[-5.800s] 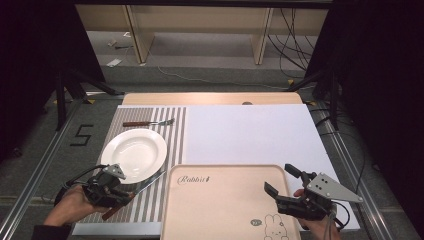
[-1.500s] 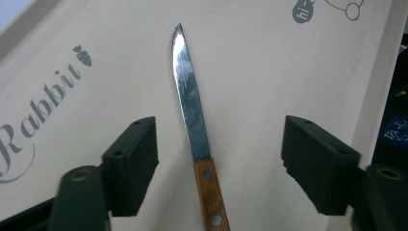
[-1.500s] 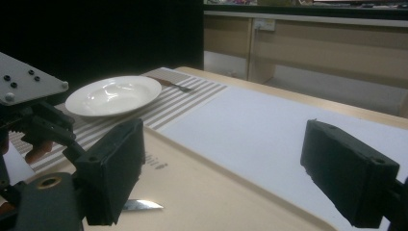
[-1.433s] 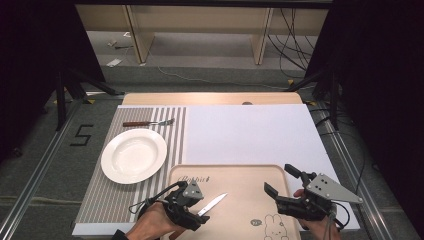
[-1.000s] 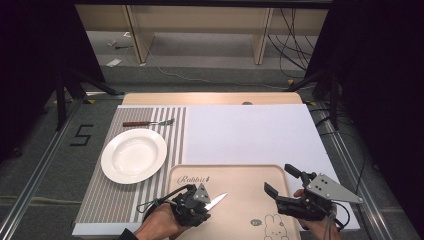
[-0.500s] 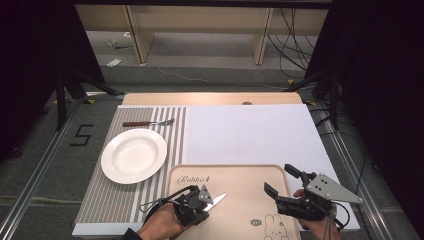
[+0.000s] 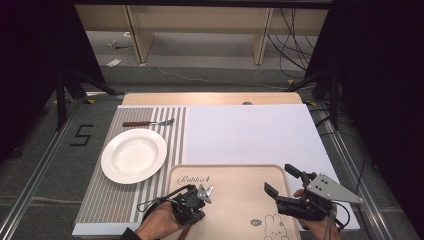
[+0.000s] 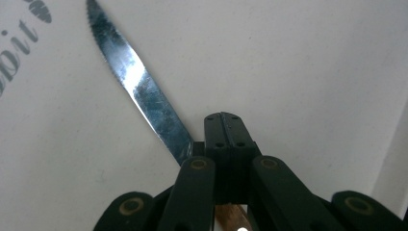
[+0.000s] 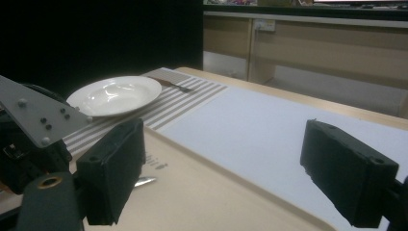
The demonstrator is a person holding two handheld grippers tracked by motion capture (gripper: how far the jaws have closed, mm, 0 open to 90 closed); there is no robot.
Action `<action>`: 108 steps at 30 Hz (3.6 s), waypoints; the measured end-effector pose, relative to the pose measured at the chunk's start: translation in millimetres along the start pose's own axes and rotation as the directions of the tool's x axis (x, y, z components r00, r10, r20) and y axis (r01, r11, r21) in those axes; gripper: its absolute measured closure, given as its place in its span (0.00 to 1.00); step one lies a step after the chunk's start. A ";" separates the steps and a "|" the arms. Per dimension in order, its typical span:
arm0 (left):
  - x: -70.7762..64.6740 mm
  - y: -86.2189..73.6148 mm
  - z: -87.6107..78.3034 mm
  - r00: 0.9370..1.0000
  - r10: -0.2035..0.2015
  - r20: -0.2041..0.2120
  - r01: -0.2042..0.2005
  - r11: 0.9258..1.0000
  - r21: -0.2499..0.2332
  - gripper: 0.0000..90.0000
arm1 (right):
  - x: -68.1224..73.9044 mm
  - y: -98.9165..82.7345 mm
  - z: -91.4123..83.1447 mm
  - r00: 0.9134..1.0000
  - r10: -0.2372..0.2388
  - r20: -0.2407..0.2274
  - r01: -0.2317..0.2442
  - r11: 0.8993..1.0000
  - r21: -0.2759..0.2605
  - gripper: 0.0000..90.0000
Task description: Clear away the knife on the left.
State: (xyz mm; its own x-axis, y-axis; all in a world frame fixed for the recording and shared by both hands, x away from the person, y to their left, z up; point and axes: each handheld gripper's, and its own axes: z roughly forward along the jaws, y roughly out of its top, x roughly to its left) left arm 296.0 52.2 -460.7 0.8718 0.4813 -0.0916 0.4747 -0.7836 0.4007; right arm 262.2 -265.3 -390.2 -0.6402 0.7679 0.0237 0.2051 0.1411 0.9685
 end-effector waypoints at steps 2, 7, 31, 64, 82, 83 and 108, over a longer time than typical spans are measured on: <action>3.3 -1.7 -1.8 1.000 -0.009 0.004 0.009 1.000 0.019 0.99 | 0.0 0.0 -0.1 1.000 0.000 -0.001 0.000 1.000 -0.002 0.19; 6.9 -6.2 -4.9 1.000 -0.019 0.016 0.019 0.999 0.044 0.99 | 0.0 0.0 0.0 1.000 0.000 0.000 0.000 1.000 -0.001 0.19; 35.7 -29.9 -19.5 0.995 -0.095 0.028 0.091 0.987 0.130 0.99 | 0.4 0.2 0.0 1.000 -0.001 0.000 0.001 1.000 -0.001 0.19; 46.6 -37.0 -59.2 0.987 -0.158 0.038 0.161 0.929 -0.332 0.30 | 0.3 0.2 -0.1 1.000 0.001 -0.002 -0.001 1.000 -0.002 0.19; 48.8 -51.4 -86.5 0.979 -0.195 0.059 0.188 0.756 -0.627 0.18 | 0.4 0.2 -0.3 1.000 0.003 -0.003 -0.003 1.000 -0.003 0.19; 48.6 -52.2 -87.3 0.979 -0.194 0.061 0.188 0.746 -0.639 0.18 | 0.4 0.2 -0.2 1.000 0.003 -0.003 -0.003 1.000 -0.003 0.19; 42.3 -74.3 -94.1 0.979 -0.201 0.031 0.153 0.627 -0.764 0.18 | 0.5 0.1 -0.3 1.000 0.011 -0.006 -0.011 1.000 -0.004 0.19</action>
State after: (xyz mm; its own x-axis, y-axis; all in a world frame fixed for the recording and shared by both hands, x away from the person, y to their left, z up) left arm 286.2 167.7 -408.5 0.7621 0.6164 -0.1983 0.3384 -0.1180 0.9336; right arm 261.8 -265.1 -390.0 -0.6420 0.7659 0.0358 0.2092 0.1301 0.9692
